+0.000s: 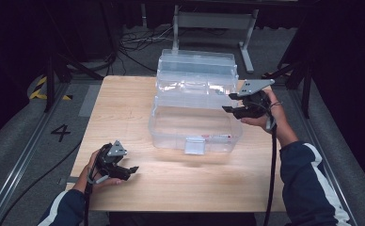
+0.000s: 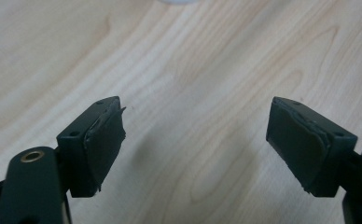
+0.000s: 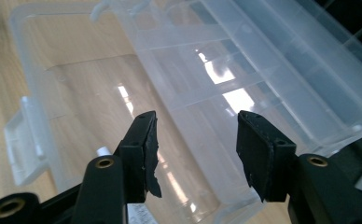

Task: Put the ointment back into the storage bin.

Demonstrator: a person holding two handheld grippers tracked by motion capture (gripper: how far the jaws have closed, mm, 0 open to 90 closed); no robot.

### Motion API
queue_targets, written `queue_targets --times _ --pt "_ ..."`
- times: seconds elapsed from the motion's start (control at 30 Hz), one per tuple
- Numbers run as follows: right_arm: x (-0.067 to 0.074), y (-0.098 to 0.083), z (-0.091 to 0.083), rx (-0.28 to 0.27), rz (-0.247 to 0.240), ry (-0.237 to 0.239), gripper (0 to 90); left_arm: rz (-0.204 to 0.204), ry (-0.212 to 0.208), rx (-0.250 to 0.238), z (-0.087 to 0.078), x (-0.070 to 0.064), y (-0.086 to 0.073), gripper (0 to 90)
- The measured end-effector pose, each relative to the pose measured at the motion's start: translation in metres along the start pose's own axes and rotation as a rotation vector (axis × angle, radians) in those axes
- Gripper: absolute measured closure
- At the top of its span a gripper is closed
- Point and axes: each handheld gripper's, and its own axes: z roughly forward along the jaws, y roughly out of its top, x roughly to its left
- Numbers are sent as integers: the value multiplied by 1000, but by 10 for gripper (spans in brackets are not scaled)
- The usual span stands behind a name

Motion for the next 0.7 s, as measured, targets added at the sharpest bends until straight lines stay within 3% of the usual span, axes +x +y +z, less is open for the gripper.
queue_targets --times 0.23,0.4,0.47,0.7 --pt "-13 15 -3 0 5 -27 471 47 51 -35 -7 -2 31 218" --pt "-21 23 4 3 6 -48 456 51 45 -93 -15 1 51 215" --pt "-24 27 9 25 1 -29 451 60 46 -95 -14 1 57 208" --pt "-32 36 18 59 -10 -47 448 116 40 -90 -12 -6 78 214"
